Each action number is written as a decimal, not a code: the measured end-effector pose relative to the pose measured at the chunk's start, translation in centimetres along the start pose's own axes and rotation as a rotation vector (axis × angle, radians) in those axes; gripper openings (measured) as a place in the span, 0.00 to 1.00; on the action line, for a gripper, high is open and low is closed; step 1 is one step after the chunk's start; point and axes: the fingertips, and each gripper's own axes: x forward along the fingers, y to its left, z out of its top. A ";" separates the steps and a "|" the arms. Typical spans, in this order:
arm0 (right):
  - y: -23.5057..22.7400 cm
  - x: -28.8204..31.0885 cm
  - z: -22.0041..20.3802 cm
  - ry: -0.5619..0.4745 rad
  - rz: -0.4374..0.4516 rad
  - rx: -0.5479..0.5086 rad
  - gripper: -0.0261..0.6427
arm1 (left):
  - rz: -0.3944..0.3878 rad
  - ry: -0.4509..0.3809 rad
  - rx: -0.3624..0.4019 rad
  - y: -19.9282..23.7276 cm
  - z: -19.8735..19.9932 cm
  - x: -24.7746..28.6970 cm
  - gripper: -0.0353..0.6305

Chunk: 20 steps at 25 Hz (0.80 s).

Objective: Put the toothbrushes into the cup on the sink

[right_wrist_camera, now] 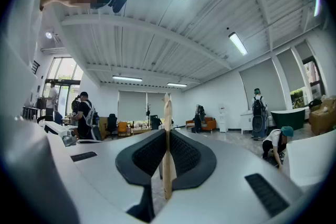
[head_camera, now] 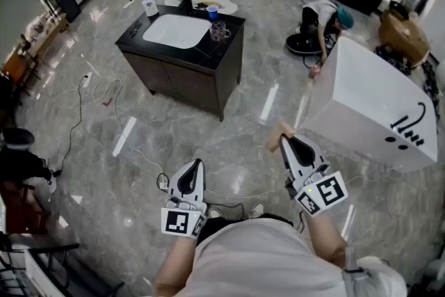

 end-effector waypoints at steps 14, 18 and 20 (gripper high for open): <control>-1.3 0.0 -0.4 0.010 -0.020 0.001 0.11 | 0.020 0.000 -0.004 0.7 -0.5 0.5 0.06; -1.7 -0.2 -0.1 0.003 -0.027 -0.007 0.11 | 0.021 0.001 0.000 0.6 -0.4 0.5 0.06; -1.9 -0.2 0.0 -0.002 -0.027 -0.007 0.11 | 0.025 0.000 0.002 0.6 -0.4 0.6 0.06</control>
